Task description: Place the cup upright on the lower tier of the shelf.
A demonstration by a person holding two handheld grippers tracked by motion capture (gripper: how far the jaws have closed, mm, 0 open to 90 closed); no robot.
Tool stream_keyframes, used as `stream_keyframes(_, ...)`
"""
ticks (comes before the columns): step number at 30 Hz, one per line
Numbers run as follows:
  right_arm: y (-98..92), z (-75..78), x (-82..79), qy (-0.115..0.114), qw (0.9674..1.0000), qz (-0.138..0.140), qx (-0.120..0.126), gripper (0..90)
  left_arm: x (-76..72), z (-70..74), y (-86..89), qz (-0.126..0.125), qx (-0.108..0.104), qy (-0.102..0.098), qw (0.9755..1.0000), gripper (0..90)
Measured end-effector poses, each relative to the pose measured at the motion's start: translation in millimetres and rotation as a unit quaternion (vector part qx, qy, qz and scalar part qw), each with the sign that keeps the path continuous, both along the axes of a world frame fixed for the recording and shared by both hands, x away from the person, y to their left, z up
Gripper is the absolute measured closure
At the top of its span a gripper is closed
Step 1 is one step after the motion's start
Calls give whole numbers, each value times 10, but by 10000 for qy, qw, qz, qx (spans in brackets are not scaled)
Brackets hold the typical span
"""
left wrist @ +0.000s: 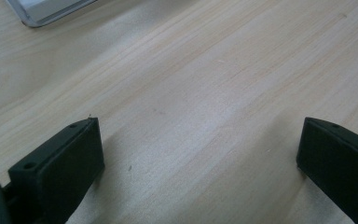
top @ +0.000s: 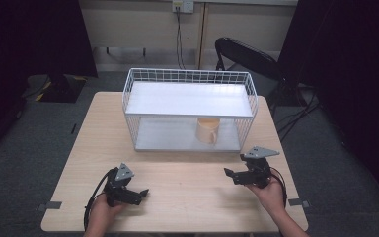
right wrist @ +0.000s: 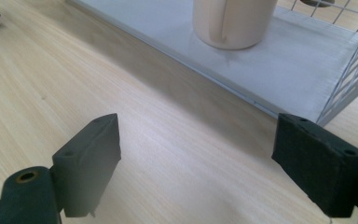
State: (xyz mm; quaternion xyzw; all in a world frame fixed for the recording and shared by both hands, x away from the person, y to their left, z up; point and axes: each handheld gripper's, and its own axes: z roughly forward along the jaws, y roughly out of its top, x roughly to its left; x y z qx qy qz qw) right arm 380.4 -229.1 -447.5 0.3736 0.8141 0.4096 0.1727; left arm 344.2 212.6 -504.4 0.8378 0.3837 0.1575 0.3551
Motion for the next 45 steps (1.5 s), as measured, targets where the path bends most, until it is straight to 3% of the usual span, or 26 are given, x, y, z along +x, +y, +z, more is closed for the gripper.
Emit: stream_keyframes(45, -604, -238, -286, 165, 9998, 43, -126, 151, -4, 1, -7, 37, 3, 2, 10000, 1)
